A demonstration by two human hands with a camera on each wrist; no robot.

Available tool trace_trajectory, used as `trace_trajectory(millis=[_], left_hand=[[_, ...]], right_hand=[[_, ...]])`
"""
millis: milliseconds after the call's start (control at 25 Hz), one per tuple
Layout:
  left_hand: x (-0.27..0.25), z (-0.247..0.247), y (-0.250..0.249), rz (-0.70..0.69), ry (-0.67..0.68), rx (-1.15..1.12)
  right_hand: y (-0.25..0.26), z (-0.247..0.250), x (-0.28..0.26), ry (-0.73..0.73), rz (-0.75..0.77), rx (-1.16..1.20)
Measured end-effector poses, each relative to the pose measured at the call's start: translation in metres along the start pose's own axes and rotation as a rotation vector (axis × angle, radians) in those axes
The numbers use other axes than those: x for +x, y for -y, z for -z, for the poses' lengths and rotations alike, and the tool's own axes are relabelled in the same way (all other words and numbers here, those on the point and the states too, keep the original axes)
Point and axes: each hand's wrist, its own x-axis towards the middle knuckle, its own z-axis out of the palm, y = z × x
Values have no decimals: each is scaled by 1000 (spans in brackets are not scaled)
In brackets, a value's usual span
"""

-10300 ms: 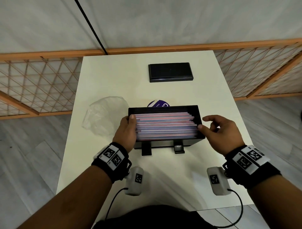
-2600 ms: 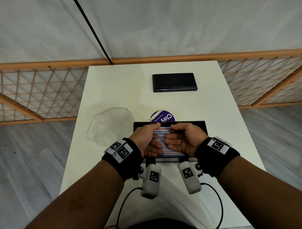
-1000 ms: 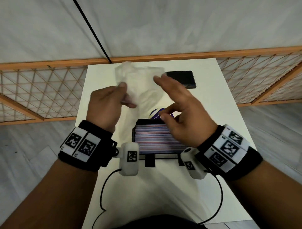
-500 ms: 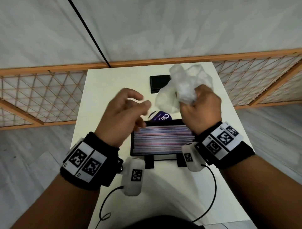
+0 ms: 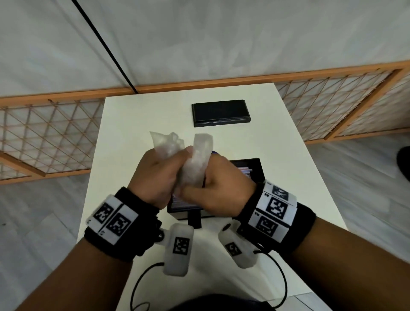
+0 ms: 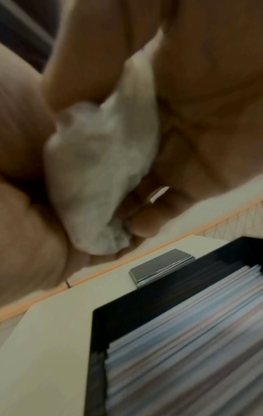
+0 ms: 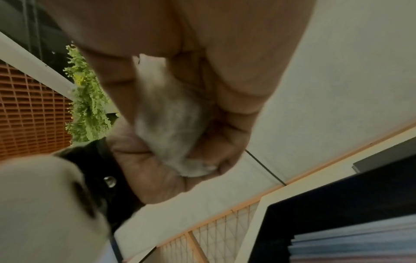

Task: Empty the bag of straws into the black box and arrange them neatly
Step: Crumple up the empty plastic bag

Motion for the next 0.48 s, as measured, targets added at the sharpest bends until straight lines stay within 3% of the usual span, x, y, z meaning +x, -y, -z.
trace_trajectory(millis=[120,200,280,320,400,480], left_hand=[[2,7,5,-18,-201,57],[2,13,9,-10,-120,-89],[-2,18,11,55,23,-418],[-5,19,16,71,69,-505],[-12,22,28,37,80,-437],[-19,31,45,-105,91,-160]], right_hand=[[7,5,-11,-285,36,-259],[8,3,-14,-234,164,-416],[5,-16,-14,-91,175,-433],[2,-27,-13,-87,186,-441],[-3,-42,-6,-194,246,-387],[-3,-49,-1,-227,227,-281]])
